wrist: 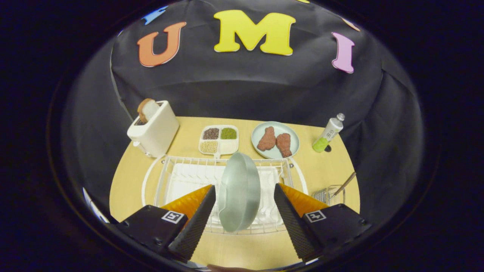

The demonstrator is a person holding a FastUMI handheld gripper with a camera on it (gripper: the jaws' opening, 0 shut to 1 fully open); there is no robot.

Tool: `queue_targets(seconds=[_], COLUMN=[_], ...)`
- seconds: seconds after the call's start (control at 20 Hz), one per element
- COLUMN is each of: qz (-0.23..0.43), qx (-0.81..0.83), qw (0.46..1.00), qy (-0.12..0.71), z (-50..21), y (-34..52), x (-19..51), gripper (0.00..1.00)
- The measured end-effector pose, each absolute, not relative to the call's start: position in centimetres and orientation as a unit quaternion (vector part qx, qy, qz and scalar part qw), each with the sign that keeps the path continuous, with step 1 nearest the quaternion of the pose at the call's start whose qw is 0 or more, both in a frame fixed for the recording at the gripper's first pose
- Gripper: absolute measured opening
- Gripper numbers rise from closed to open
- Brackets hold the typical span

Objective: Take the plate from the dish rack, then take the spoon from the basket and place it into the plate.

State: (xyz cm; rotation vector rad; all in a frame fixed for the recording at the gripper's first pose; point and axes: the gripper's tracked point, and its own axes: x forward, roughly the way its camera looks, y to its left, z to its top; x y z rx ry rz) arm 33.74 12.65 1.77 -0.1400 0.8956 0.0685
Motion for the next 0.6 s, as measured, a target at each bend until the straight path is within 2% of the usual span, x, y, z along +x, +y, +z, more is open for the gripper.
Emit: queue_targets(seconds=[0.4,0.5,0.6], qz=[-0.020,-0.035,-0.044], qx=[-0.107,-0.108,-0.109], qw=[0.849,0.829,0.826], qy=[0.517,0.548,0.552], z=[-2.5,-3.2,-2.8], y=[12.0,11.8,11.8], x=[36.4,35.7,35.4], gripper=[0.99,0.86,0.64])
